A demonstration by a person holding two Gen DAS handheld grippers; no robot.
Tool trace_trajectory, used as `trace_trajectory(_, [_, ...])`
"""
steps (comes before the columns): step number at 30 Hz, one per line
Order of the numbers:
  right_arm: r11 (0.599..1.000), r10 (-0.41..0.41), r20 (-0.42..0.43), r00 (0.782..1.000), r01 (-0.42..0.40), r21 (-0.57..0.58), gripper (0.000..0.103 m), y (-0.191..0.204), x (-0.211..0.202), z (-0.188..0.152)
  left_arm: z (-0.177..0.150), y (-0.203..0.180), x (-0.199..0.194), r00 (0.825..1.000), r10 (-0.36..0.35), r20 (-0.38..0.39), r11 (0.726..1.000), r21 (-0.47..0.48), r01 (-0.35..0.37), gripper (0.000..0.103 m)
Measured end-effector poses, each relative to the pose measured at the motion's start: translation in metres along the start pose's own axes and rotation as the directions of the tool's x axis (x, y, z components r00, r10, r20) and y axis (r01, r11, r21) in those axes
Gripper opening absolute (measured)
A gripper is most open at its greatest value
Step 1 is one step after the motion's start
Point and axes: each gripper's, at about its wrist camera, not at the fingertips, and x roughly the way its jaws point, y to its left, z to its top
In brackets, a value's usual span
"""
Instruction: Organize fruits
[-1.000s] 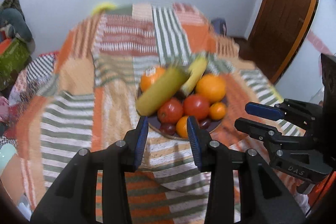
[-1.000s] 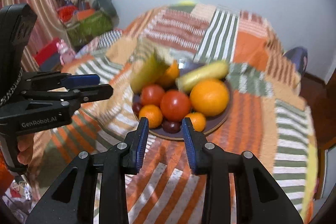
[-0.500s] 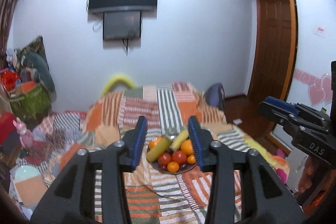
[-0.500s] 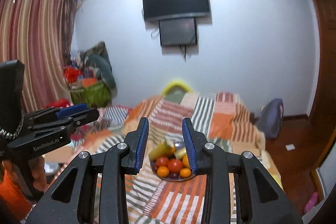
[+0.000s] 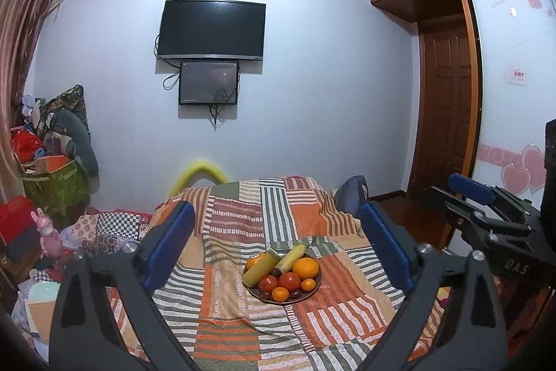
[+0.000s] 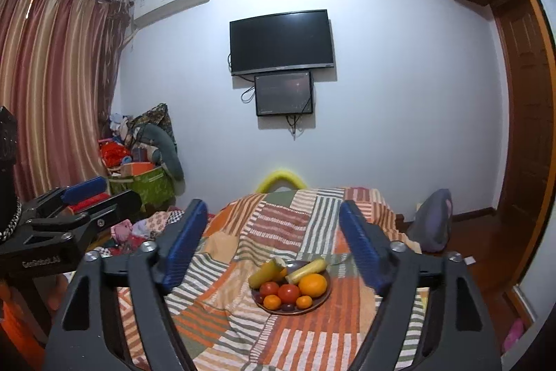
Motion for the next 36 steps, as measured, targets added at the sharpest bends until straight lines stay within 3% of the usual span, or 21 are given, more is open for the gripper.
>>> trace_trajectory(5, [0.999, -0.032, 0.011, 0.999, 0.032, 0.004, 0.098, 0.004, -0.006, -0.003, -0.003, -0.001, -0.004, 1.0, 0.01, 0.001, 1.0, 0.007, -0.01, 0.103])
trace_trajectory(36, [0.998, -0.067, 0.023, 0.997, 0.068, -0.018, 0.103, 0.005, -0.016, -0.007, -0.007, -0.002, -0.001, 1.0, 0.024, -0.003, 1.0, 0.013, -0.024, 0.103])
